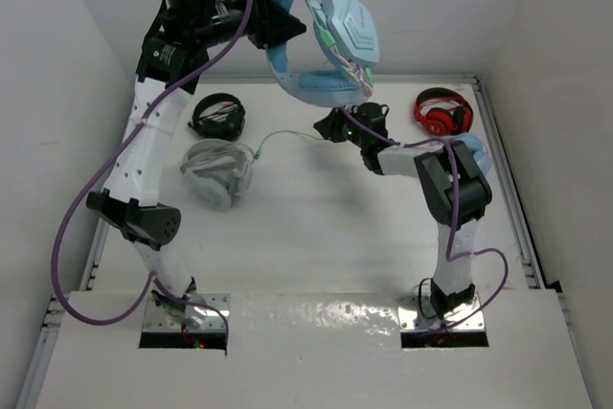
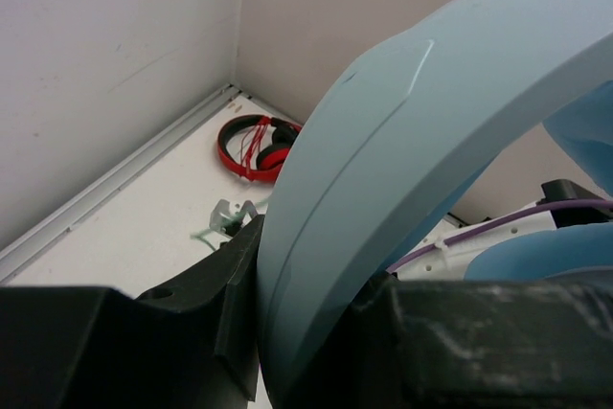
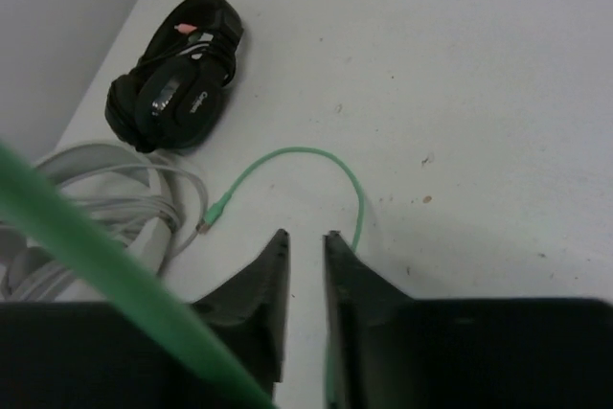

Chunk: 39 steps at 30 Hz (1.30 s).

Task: Wrap the headphones

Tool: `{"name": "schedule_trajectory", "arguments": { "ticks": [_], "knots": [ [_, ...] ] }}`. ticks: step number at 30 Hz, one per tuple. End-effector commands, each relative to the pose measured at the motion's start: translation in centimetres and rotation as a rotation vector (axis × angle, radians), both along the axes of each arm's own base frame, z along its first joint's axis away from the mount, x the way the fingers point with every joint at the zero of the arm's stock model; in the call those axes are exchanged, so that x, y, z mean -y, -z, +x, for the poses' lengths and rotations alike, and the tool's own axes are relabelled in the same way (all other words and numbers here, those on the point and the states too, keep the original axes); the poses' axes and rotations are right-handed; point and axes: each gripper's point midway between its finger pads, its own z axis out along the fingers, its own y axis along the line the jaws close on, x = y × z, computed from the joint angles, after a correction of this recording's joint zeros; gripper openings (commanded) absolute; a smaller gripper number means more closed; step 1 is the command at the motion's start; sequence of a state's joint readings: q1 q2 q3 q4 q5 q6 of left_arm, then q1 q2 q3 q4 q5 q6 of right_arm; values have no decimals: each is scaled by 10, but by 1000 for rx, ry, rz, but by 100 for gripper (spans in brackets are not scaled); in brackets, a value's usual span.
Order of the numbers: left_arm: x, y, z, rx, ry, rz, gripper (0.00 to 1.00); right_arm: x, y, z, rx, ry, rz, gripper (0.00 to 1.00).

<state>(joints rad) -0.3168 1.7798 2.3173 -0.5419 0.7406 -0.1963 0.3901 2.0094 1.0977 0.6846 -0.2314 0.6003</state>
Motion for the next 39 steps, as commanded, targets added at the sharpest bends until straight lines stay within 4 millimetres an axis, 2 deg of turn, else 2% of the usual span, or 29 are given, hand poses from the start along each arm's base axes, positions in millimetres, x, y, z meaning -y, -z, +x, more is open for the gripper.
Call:
{"name": "schedule_trajectory", "arguments": {
  "ticks": [1, 2, 5, 6, 7, 8, 9, 10, 11, 14, 15, 19, 20, 21, 22, 24, 27, 31, 33, 34, 35, 36, 38, 39],
  "knots": [
    [-10, -49, -10, 98, -31, -90, 0, -9, -33, 19, 70, 26, 84, 15],
    [-12, -51, -8, 85, -45, -104, 0, -9, -29, 18, 53, 29, 83, 6],
    [-32, -63, 11, 72, -123, -172, 0, -20, -8, 1, -22, -27, 46, 2],
    [-38, -66, 16, 65, -148, -189, 0, -28, -5, -11, -22, -68, 9, 0],
    [-45, -65, 28, 45, -192, -212, 0, -31, 10, -27, -76, -101, -34, 0],
    [-50, -67, 35, 11, -213, -252, 0, -36, 15, -38, -86, -126, -67, 0],
    [-61, -66, 44, -7, -250, -272, 0, -50, 14, -55, -65, -180, -114, 0],
    [-67, -61, 55, -41, -276, -293, 0, -53, 25, -70, -98, -208, -160, 0],
    [-74, -56, 63, -85, -302, -322, 0, -69, 27, -87, -70, -274, -216, 0],
    [-88, -45, 84, -110, -392, -333, 0, -89, 30, -121, -78, -389, -317, 0],
    [-95, -38, 91, -128, -435, -324, 0, -101, 29, -138, -64, -455, -348, 0],
    [-145, -16, 127, -127, -677, -300, 0, -110, 18, -191, -76, -618, -411, 0],
    [-160, -11, 135, -122, -731, -289, 0, -112, 7, -201, -54, -653, -414, 0],
    [-168, -8, 140, -119, -765, -285, 0, -120, 4, -216, -20, -715, -437, 0],
    [-176, -5, 145, -113, -806, -281, 0, -119, 5, -230, -48, -758, -471, 0],
    [-182, 3, 154, -95, -839, -251, 0, -126, -3, -250, -18, -836, -507, 0],
    [-197, 16, 168, -70, -923, -206, 0, -131, -23, -267, -1, -893, -518, 0],
    [-220, 33, 181, 21, -1043, -47, 0, -132, -54, -275, 56, -915, -504, 0],
    [-229, 50, 185, 40, -1105, 42, 0, -129, -78, -276, 94, -910, -493, 0],
    [-227, 52, 186, 92, -1109, 120, 0, -126, -86, -275, 110, -897, -503, 0],
    [-228, 68, 188, 90, -1117, 181, 0, -124, -95, -273, 132, -888, -512, 0],
    [-230, 73, 188, 115, -1126, 246, 0, -118, -114, -270, 176, -873, -527, 0],
    [-217, 85, 187, 193, -1092, 419, 0, -109, -133, -257, 238, -798, -579, 0],
    [-213, 105, 185, 186, -1083, 504, 0, -102, -152, -252, 280, -755, -592, 0]
  ]
}}
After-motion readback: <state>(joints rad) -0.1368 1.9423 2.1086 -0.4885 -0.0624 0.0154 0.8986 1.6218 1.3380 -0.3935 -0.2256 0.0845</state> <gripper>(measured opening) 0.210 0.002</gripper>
